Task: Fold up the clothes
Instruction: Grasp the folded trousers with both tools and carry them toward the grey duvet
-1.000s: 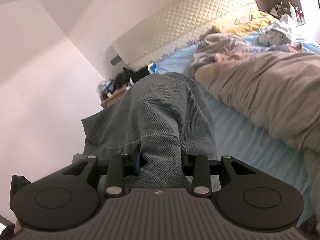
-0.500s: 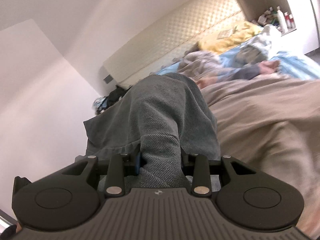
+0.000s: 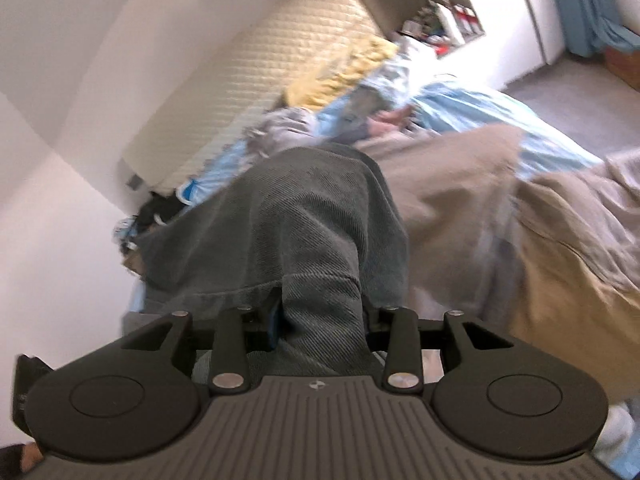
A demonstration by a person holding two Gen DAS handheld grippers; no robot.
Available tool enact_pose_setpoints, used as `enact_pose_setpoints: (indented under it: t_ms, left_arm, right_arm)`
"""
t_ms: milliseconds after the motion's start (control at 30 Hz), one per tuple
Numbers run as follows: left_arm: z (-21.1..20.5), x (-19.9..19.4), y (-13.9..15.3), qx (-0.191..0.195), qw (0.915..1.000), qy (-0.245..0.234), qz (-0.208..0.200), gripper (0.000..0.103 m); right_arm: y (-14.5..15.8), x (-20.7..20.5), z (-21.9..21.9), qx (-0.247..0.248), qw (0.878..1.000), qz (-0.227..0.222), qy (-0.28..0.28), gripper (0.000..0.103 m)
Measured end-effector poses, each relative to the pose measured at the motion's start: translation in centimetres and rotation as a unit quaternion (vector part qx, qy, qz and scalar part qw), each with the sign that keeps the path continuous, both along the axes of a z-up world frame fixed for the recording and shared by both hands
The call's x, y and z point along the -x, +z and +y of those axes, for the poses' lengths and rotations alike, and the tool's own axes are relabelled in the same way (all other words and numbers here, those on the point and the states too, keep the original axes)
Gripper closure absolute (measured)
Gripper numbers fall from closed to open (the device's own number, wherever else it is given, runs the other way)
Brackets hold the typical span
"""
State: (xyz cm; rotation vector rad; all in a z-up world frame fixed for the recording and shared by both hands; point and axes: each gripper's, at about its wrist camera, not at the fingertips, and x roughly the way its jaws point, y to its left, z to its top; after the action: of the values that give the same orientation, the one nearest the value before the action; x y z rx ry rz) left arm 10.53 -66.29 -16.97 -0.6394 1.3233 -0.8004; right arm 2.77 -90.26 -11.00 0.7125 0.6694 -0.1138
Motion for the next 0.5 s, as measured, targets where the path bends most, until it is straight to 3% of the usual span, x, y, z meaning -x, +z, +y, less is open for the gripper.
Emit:
enact_pose_setpoints:
  t_ms: [133,233,367,500]
  left_arm:
    - [-1.5,-0.7,-3.5,-0.042,0.9984,-0.032,0.021,0.06]
    - [-2.6,-1.2,-4.9,-0.063,0.9964,-0.055,0.016,0.054]
    - [-3.8,-1.3,-4.8,-0.073,0.9938,-0.083,-0.006,0.045]
    - [-3.9,-1.1,-3.5,-0.087,0.9908,-0.102,-0.021,0.04]
  right_arm:
    - [-4.4,0.8,0.3,-0.014,0.999,0.035,-0.036,0.057]
    - [-6.7,1.1,1.5,0.016,0.998,0.04,-0.052,0.052]
    - [-8.8,2.0,1.5,0.001,0.994,0.033,-0.101,0.047]
    - [-7.9,3.2,1.7,-0.002,0.993,0.032,-0.11,0.041]
